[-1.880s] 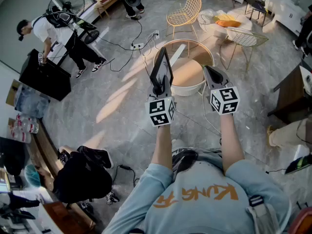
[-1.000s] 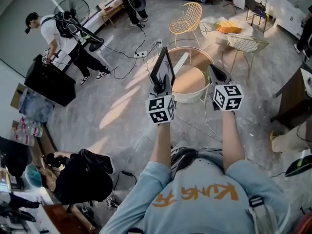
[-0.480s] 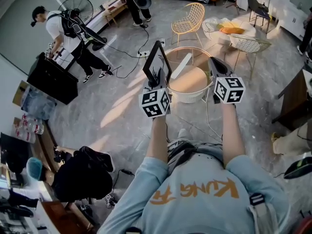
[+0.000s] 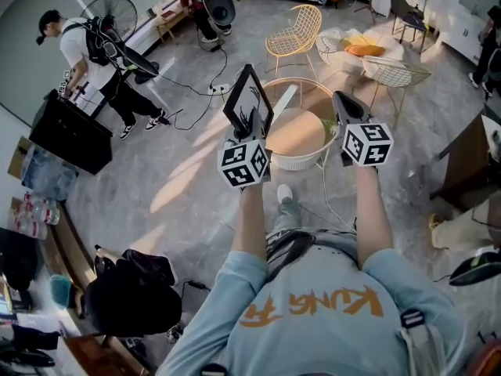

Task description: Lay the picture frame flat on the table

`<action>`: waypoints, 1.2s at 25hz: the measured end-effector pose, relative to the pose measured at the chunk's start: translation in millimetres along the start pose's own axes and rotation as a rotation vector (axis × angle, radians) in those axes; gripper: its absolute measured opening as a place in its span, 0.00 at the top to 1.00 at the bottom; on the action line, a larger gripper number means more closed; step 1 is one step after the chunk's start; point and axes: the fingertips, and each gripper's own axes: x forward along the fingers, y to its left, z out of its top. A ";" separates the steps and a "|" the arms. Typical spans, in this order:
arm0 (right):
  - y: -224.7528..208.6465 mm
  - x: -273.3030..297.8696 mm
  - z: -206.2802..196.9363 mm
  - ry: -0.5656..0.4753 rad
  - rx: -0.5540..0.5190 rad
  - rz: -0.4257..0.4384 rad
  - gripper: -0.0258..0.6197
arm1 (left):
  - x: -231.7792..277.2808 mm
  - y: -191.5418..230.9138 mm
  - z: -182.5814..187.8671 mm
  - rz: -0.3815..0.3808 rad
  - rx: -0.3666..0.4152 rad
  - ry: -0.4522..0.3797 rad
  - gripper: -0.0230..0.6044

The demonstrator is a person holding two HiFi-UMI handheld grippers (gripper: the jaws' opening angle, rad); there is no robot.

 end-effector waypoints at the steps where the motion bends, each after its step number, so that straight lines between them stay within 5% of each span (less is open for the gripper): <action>1: -2.3 7.8 -4.7 0.013 0.000 -0.003 0.96 | 8.2 5.4 -4.6 0.001 -0.012 0.012 0.92; 7: -12.2 53.3 -43.4 0.084 -0.003 -0.041 0.96 | 53.4 39.4 -42.4 0.002 -0.082 0.072 0.92; 13: -46.5 92.5 -57.3 0.151 -0.114 -0.194 0.96 | 100.4 67.7 -76.4 0.001 -0.147 0.155 0.92; 25: -56.9 247.4 -88.8 0.255 -0.093 -0.083 0.96 | 229.1 148.0 -100.6 0.034 -0.228 0.247 0.92; 30: -87.6 291.1 -104.5 0.281 -0.016 -0.131 0.96 | 280.7 161.6 -112.6 -0.012 -0.208 0.324 0.92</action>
